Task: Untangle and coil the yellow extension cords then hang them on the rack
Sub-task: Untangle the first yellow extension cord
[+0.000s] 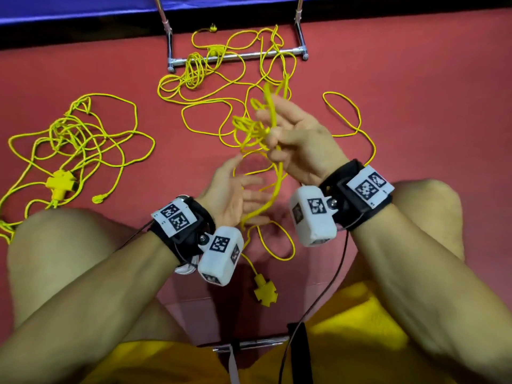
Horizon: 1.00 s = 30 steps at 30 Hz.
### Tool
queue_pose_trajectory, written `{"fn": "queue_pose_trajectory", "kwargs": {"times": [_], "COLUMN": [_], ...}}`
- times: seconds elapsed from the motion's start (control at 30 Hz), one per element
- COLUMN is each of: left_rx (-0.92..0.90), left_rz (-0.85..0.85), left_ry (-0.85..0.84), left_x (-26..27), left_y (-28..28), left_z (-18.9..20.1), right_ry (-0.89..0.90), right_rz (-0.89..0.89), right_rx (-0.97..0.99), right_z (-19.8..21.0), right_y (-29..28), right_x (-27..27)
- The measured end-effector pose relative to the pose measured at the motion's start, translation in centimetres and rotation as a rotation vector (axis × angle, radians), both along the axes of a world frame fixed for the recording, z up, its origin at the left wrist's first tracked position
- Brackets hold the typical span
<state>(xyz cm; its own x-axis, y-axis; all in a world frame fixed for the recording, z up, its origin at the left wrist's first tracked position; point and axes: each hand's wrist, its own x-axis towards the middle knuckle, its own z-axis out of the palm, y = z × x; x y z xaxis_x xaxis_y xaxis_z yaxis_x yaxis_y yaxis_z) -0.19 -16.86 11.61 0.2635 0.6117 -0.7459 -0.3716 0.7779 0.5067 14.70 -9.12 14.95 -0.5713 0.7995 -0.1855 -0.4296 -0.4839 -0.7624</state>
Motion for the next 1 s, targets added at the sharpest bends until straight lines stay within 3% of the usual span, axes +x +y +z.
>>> {"fn": "queue_pose_trajectory", "kwargs": {"times": [0.1,0.17,0.3,0.37,0.5,0.6,0.73,0.9,1.0], "left_rx": [0.093,0.080,-0.024,-0.008,0.105,0.228,0.314,0.357,0.354], "left_rz": [0.294,0.348,0.421,0.323,0.241,0.210,0.139,0.006,-0.026], "left_ry": [-0.104,-0.066,0.078,0.130,0.057,-0.048,-0.098,-0.100,-0.074], "left_x": [-1.8,-2.8,-2.9,-2.7,-2.2,-2.2,-2.1,-1.7,-1.8], "left_y": [1.8,3.3,4.4,4.4,4.0,3.6,2.8,1.9,1.7], "left_z": [-0.2,-0.2,-1.7,-1.9,-0.3,1.3,2.9,2.9,2.8], "right_ry": [-0.435,-0.635,-0.908,-1.034,-1.019,-0.998,-0.985,-0.742,-0.813], "right_rz": [0.216,0.326,0.413,0.390,0.208,0.208,0.186,0.172,0.107], "right_rx": [0.223,0.313,0.215,0.105,-0.046,-0.088,-0.007,-0.136,0.044], "right_z": [-1.7,-3.4,-5.4,-6.0,-6.5,-6.5,-6.5,-6.5,-6.1], "right_y": [-2.2,-3.7,-3.6,-3.0,-2.4,-2.3,-2.1,-1.8,-2.3], "right_x": [-1.2,-1.9,-1.2,-0.3,0.7,0.4,0.2,0.2,-0.1]}}
